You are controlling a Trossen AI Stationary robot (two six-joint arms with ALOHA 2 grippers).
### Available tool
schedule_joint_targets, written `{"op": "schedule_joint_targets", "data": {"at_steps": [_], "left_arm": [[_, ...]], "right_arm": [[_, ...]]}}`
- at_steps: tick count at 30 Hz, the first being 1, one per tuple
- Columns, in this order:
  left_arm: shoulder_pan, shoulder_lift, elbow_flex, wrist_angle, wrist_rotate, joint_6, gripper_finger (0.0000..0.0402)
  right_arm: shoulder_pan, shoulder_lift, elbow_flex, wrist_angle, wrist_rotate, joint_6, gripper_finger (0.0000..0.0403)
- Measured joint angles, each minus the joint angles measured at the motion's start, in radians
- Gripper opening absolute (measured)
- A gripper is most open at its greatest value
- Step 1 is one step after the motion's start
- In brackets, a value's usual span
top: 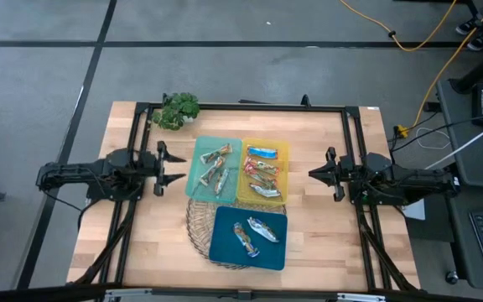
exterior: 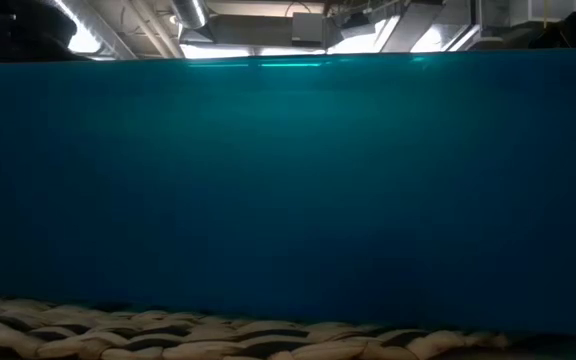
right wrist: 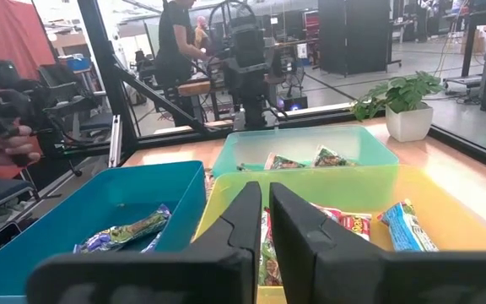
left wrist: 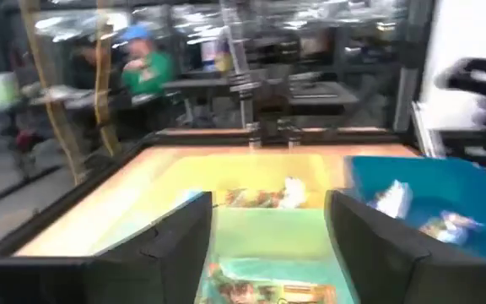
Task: Pick and place Granola Bars by type
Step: Return to Home Position
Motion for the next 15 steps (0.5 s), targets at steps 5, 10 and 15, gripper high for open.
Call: {"op": "schedule_joint_targets", "data": {"at_steps": [5, 10, 15], "left_arm": [[-0.031, 0.001, 0.0, 0.0, -0.026, 0.092, 0.0224], [-0.039, 0.001, 0.0, 0.0, 0.004, 0.061, 0.0224], [-0.078, 0.004, 0.0, 0.0, 0.009, 0.051, 0.0224]], "right_arm": [[0.0, 0.0, 0.0, 0.0, 0.0, 0.0, 0.0032], [0.0, 0.0, 0.0, 0.0, 0.0, 0.0, 0.0032], [0.0, 0.0, 0.0, 0.0, 0.0, -0.001, 0.0032]]}}
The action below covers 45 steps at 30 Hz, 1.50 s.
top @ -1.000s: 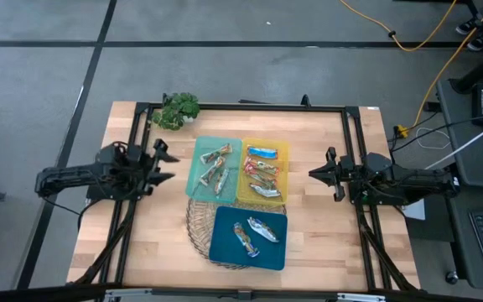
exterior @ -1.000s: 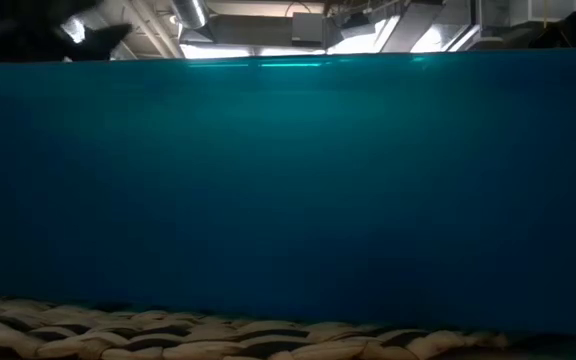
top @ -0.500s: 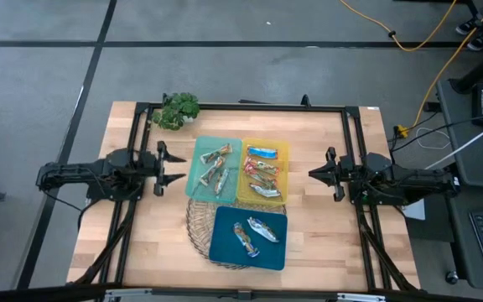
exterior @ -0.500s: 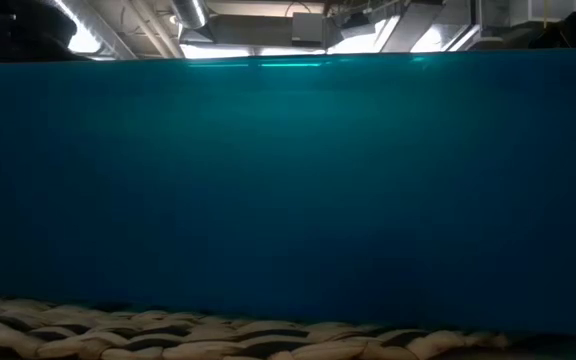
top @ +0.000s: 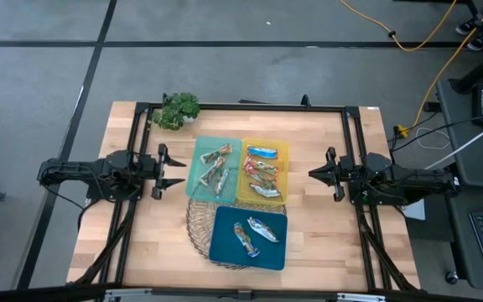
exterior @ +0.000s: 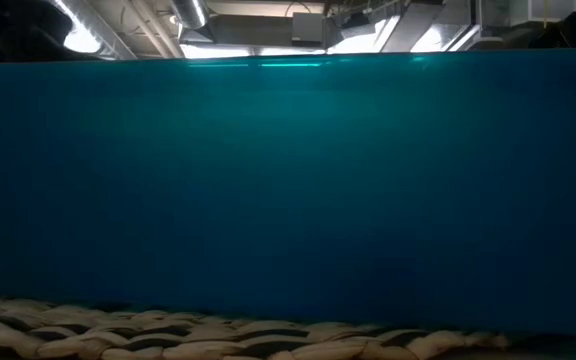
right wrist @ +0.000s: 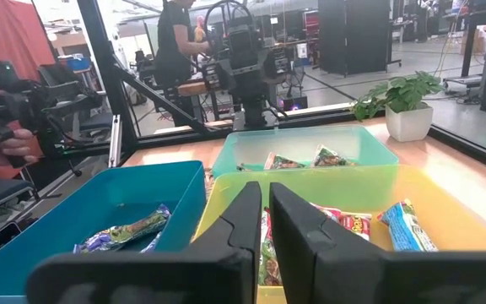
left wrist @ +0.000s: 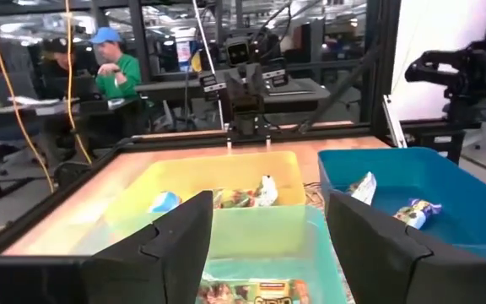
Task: Pick and place Granola Bars by type
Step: Return to Home Position
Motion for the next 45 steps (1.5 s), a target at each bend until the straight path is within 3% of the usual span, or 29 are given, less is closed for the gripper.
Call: {"op": "schedule_joint_targets", "data": {"at_steps": [45], "left_arm": [[-0.005, 0.001, 0.0, 0.003, -0.005, -0.037, 0.0224]], "right_arm": [[0.0, 0.0, 0.0, 0.0, 0.0, -0.001, 0.0032]]}}
